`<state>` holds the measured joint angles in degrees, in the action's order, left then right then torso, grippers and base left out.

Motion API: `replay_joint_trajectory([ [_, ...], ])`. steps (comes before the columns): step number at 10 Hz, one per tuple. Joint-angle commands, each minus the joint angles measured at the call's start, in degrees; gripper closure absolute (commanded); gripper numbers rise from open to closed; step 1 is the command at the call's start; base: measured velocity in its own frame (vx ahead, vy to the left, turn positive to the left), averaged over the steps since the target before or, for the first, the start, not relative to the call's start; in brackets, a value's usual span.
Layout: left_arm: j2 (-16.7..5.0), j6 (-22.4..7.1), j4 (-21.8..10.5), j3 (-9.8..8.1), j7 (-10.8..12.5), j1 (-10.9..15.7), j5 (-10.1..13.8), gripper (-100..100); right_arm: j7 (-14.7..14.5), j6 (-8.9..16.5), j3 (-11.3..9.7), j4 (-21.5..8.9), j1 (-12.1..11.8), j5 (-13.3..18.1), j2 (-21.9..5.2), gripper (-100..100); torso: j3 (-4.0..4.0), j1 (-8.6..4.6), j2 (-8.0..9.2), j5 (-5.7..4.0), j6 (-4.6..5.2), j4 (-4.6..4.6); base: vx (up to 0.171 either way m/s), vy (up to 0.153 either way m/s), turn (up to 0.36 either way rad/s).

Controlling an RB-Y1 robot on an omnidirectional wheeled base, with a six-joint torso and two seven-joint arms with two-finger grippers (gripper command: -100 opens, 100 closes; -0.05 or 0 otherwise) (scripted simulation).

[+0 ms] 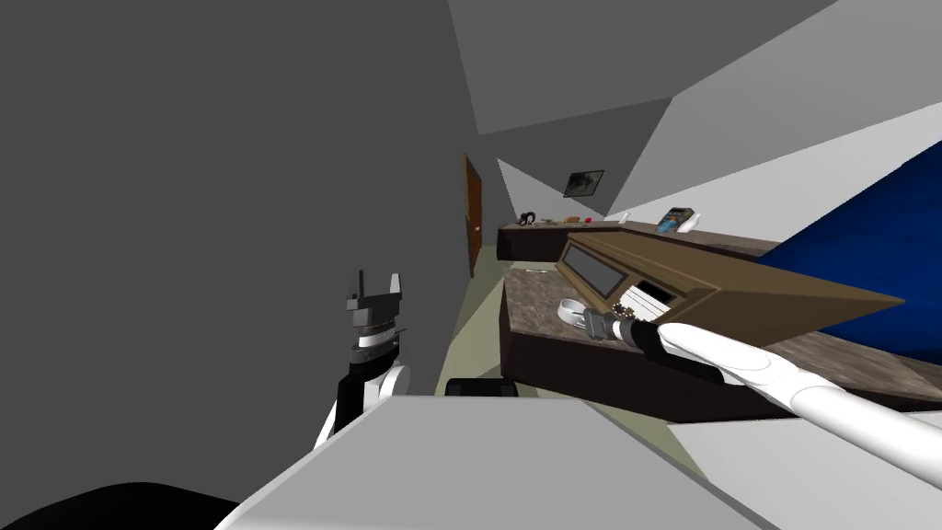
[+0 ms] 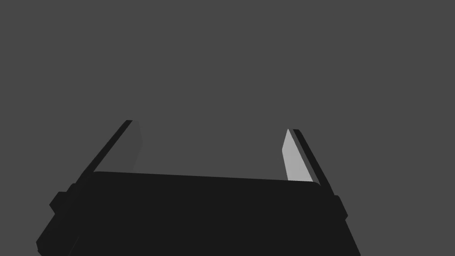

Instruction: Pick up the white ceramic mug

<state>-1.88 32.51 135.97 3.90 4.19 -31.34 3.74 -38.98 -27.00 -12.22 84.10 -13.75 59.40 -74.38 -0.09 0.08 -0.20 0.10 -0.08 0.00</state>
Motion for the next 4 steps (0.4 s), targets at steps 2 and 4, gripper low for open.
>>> replay_joint_trajectory([
  [2,0.0,0.0,0.0,0.0,0.0,0.0,0.0,0,-0.77,-0.76,0.38,3.78,-1.05,0.24,-0.97,100,0.0,-0.04,0.0,0.0,0.02,0.01,0.101,0.005,-0.246],
  [4,0.0,0.0,0.0,0.0,0.0,0.01,0.0,0,-0.47,-0.24,0.66,3.63,-1.65,0.05,-1.12,0,0.04,-0.06,0.09,-0.04,-0.05,0.01,0.028,0.007,-0.03],
])
